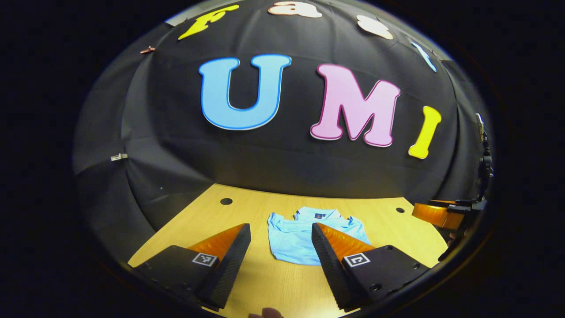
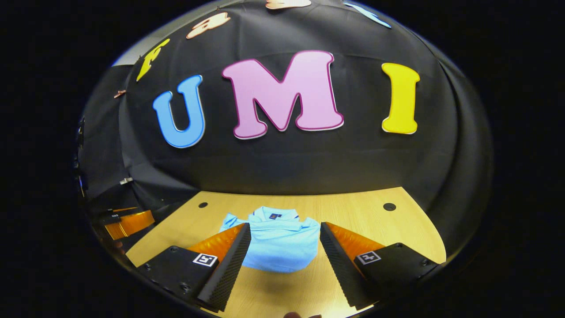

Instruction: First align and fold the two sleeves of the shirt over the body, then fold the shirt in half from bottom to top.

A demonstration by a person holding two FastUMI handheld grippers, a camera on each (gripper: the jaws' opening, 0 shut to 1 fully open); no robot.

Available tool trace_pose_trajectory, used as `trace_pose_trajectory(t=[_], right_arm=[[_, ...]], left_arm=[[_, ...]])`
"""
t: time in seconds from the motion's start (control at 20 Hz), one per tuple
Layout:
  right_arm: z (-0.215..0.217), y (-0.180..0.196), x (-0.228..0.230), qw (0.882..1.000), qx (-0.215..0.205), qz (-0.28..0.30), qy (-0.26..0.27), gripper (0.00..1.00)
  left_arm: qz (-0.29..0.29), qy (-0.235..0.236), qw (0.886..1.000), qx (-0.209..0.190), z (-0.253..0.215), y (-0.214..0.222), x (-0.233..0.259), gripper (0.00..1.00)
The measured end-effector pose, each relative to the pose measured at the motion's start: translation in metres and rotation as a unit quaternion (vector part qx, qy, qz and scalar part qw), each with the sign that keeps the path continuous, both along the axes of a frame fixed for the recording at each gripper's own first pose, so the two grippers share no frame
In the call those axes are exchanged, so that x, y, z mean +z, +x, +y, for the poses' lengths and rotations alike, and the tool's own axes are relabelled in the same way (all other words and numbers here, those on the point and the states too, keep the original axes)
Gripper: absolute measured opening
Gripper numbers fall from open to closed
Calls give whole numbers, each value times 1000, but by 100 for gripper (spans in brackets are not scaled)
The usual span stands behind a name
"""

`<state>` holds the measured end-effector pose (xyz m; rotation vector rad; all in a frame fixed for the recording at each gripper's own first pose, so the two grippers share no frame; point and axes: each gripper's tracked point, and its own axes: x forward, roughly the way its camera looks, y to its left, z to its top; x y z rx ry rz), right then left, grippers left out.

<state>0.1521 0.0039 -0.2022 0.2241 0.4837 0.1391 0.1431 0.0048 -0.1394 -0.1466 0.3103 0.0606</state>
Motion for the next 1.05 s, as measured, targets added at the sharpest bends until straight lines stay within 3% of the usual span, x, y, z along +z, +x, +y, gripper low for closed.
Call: trace_pose_trajectory(t=[0.2,0.5,1.05], right_arm=[[13,-51,48,1000,13,-26,-6,98],[30,-112,95,999,-1,-50,14,98],[39,-140,99,999,-2,-43,23,98]], left_arm=[[-10,-18,1000,-12,-6,-64,22,89],[-24,-25,999,-26,-5,-134,43,89],[-38,-14,998,-48,-20,-143,52,89]])
